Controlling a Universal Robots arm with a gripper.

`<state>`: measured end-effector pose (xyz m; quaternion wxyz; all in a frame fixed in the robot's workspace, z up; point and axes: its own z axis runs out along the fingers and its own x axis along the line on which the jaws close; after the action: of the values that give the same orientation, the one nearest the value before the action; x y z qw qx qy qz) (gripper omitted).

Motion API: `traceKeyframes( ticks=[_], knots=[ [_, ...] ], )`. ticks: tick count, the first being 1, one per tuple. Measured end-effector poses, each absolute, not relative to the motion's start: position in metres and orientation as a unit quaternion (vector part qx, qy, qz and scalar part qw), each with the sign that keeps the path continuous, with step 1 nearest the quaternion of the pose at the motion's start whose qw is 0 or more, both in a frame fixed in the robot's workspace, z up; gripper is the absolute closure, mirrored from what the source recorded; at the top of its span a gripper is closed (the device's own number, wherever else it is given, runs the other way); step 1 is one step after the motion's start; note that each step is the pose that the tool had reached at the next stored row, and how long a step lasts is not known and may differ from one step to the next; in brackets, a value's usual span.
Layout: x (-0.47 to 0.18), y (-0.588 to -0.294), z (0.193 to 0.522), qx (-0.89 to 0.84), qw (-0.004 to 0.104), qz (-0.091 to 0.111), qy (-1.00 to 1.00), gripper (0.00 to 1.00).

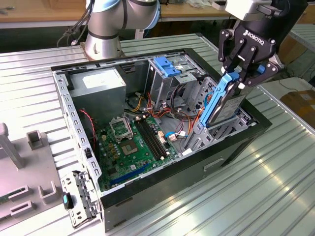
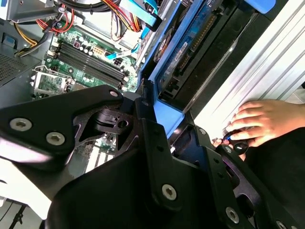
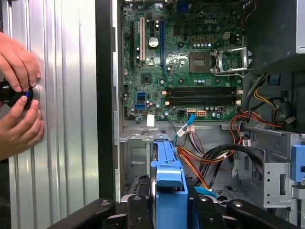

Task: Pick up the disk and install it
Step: 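Insert the disk into the insertion slot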

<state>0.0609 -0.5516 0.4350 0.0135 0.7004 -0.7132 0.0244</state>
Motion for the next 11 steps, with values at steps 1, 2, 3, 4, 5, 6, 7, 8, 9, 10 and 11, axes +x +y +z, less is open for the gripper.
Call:
traceKeyframes(
  ticks=[1,2,3,4,5,6,7,8,9,10,11],
  knots=[
    [0.0609,-0.5516,0.4342,0.7,0.014,0.024,-0.713,0.63],
    [0.0609,-0.5516,0.4337,0.7,0.014,0.024,-0.713,0.63],
    [0.0609,-0.5516,0.4331,0.7,0.014,0.024,-0.713,0.63],
    [0.0609,-0.5516,0.4325,0.7,0.014,0.024,-0.713,0.63],
    [0.0609,-0.5516,0.4318,0.7,0.014,0.024,-0.713,0.63],
    [0.0609,-0.5516,0.4314,0.7,0.014,0.024,-0.713,0.63],
    [0.0609,-0.5516,0.43,0.7,0.014,0.024,-0.713,0.63],
    [0.0609,-0.5516,0.4294,0.7,0.014,0.024,-0.713,0.63],
    [0.0609,-0.5516,0.4285,0.7,0.014,0.024,-0.713,0.63],
    [0.0609,-0.5516,0.4279,0.7,0.013,0.024,-0.713,0.63],
    [0.0609,-0.5516,0.4275,0.7,0.014,0.024,-0.713,0.63]
  ],
)
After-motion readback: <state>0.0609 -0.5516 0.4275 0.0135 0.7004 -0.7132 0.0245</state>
